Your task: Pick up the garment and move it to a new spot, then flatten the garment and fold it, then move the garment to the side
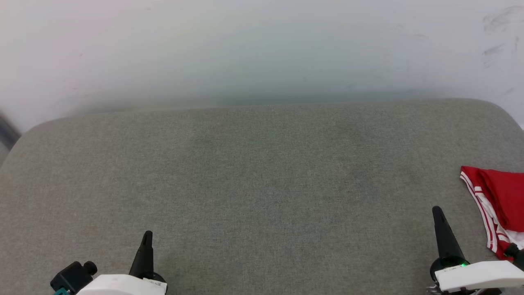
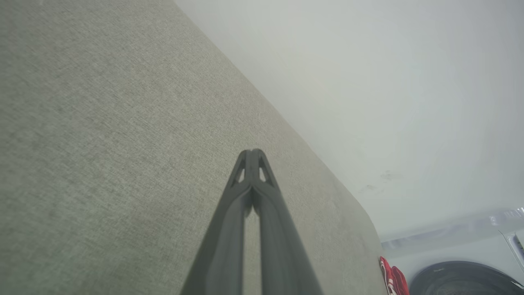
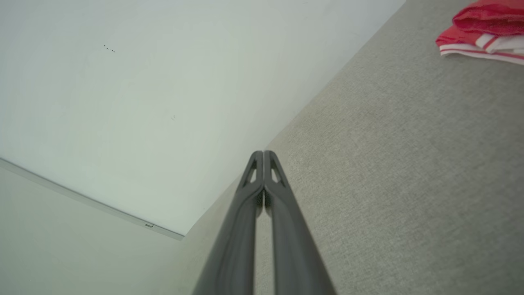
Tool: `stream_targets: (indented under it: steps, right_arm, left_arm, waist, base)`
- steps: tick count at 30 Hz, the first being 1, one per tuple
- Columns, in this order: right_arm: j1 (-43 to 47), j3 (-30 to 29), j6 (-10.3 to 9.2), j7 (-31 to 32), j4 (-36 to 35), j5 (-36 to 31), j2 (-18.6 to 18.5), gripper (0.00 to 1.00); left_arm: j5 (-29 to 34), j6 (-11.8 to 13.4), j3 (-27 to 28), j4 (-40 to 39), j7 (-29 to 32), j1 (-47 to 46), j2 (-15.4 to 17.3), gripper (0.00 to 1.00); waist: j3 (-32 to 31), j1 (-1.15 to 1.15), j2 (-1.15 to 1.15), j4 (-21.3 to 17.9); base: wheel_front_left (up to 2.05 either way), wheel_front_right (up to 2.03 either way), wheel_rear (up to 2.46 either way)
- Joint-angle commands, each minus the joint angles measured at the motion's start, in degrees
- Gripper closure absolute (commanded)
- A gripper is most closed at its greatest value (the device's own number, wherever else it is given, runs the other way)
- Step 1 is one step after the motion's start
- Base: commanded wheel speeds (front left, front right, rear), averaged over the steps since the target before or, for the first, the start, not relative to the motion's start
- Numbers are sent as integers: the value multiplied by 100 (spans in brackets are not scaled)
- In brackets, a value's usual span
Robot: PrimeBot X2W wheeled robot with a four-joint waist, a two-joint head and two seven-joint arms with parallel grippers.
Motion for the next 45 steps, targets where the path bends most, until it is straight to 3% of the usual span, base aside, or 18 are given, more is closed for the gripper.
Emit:
stream_targets:
  steps: [1, 45]
  right_arm:
    - [-164, -20, 1, 27, -22, 181, -53, 100]
    - [-630, -193, -1, 673, 373, 2622, -30, 100]
  left_arm:
    - [-172, -46, 37, -22, 31, -138, 34, 100]
    - [-2727, -484, 319, 454, 664, -765, 17, 100]
  waist:
    - [1, 0, 0, 0]
    - [53, 0, 0, -9]
  base:
    - [0, 0, 0]
    - [0, 0, 0]
